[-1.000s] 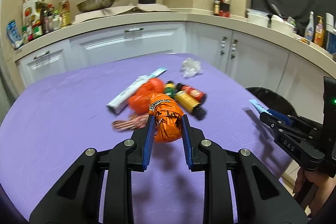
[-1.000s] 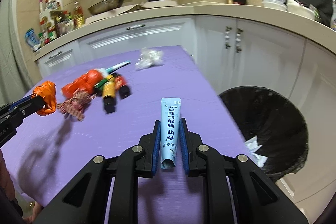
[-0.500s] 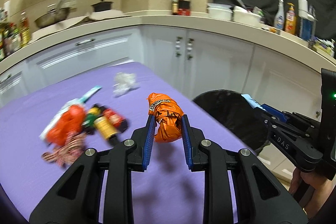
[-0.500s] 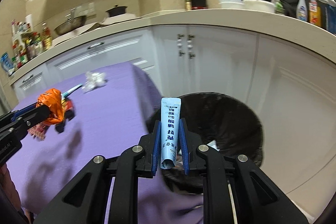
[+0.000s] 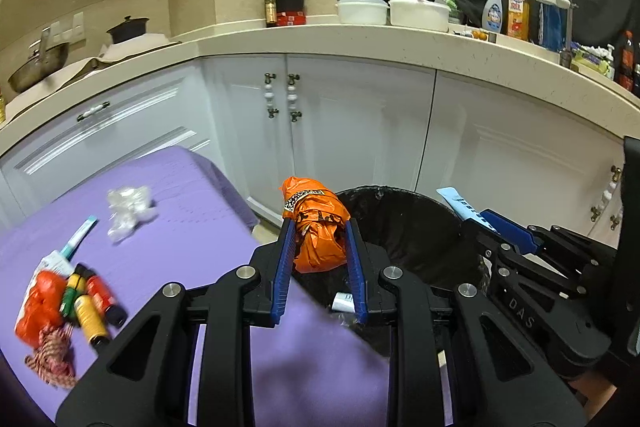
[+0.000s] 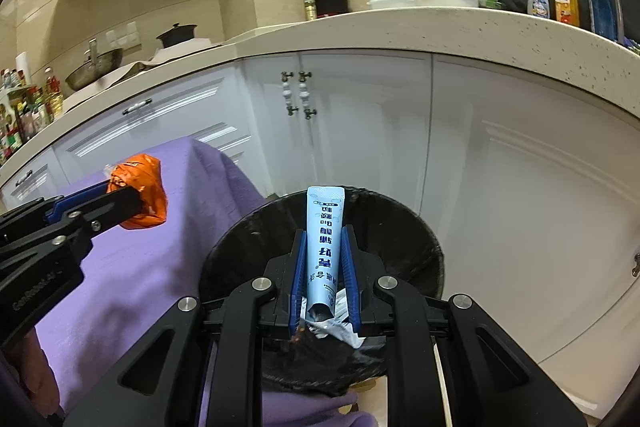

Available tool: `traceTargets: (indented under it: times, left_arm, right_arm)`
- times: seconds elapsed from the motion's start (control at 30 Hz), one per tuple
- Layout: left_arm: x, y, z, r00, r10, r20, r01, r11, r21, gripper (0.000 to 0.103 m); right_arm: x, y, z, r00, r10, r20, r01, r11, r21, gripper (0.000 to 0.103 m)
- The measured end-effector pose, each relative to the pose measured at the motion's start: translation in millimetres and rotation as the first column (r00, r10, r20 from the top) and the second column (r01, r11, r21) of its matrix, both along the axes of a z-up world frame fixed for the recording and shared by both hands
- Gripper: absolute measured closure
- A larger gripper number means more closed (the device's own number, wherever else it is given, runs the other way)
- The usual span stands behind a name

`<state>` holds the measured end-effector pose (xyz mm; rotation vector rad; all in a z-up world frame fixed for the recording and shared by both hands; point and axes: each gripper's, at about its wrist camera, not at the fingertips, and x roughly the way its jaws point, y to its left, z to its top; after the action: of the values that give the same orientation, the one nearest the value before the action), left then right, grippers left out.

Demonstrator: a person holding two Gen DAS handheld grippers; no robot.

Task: Collect trash
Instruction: 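Carry the orange bag and blue tube over the bin and open both tools, then move both tools back to the table and grasp the checkered ribbon with the left tool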

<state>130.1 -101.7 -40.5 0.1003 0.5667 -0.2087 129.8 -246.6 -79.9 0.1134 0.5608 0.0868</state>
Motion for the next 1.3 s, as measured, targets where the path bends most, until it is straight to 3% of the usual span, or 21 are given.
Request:
traceTargets:
  times: [0.27, 0.33, 0.37, 0.67, 0.97, 1.3]
  left_arm:
    - [40, -20, -19, 0.999, 0.007, -0.054, -0.005, 0.999, 0.042, 0.077]
    - [44, -21, -25, 0.997, 0.018, -0.070, -0.014, 0.998, 0.055, 0.065]
    - [45, -20, -26, 0.997, 0.026, -0.074, -0.023, 0.998, 0.052, 0.051]
    - [34, -1, -17, 0.997, 0.060, -0.046, -0.059, 0.998, 0.035, 0.050]
    - [0, 53, -3, 0.988, 0.151, -0.019, -0.151, 0.988, 0.028, 0.044]
    - [-57, 146, -7, 0.936, 0.352, -0.010, -0.351, 0.935, 0.048, 0.041]
  right_arm:
    - [30, -13, -18, 0.999, -0.013, -0.036, 0.014, 1.000, 0.022, 0.083]
    - [34, -13, -21, 0.999, -0.018, -0.046, 0.019, 0.999, 0.028, 0.079]
    - [34, -14, -21, 0.999, -0.023, -0.046, 0.024, 0.999, 0.030, 0.076]
    - [27, -4, -11, 0.999, -0.018, -0.029, 0.019, 1.000, 0.025, 0.067]
    - [19, 30, 3, 0.999, 0.052, -0.002, -0.052, 0.998, 0.026, 0.064]
    - [5, 104, 8, 0.979, 0.204, 0.002, -0.204, 0.979, 0.028, 0.062]
